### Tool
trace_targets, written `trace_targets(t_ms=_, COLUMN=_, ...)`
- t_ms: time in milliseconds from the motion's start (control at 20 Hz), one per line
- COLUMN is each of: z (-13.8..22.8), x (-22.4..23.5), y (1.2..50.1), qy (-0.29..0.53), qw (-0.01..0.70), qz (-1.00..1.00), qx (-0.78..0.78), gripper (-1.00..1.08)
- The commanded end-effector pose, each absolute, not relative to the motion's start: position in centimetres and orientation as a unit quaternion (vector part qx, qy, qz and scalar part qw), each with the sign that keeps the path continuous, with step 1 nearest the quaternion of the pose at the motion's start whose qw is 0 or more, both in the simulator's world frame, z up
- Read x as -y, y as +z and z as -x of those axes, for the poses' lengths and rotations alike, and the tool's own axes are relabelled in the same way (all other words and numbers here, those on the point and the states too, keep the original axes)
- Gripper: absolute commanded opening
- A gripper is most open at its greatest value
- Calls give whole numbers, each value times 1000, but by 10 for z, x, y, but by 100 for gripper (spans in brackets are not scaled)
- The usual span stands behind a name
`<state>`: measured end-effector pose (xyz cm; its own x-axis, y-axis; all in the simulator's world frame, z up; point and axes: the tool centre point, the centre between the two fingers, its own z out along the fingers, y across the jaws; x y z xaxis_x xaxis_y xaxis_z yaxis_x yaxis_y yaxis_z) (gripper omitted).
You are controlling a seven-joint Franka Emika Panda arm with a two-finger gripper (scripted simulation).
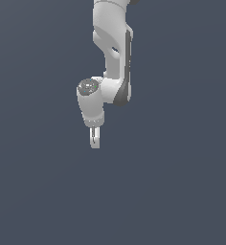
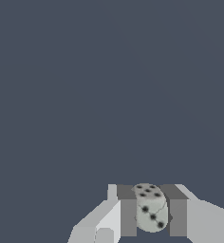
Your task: Pick up the object and move it to a goal position.
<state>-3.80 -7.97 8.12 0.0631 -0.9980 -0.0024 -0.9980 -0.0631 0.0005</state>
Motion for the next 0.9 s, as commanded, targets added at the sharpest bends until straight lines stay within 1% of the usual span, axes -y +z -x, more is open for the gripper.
trace_targets(t_ms=0, z=43, x=75, y=103, qy=1, qw=1, qz=729, qx=-684, gripper=-100)
trace_targets(t_ms=450, z=62, x=60, y=187, qy=1, qw=0, qz=729, qx=-685, gripper=-100)
trace_targets(t_ms=850, z=72, x=51, y=238, qy=0, qw=0, qz=729, qx=-684, gripper=-100)
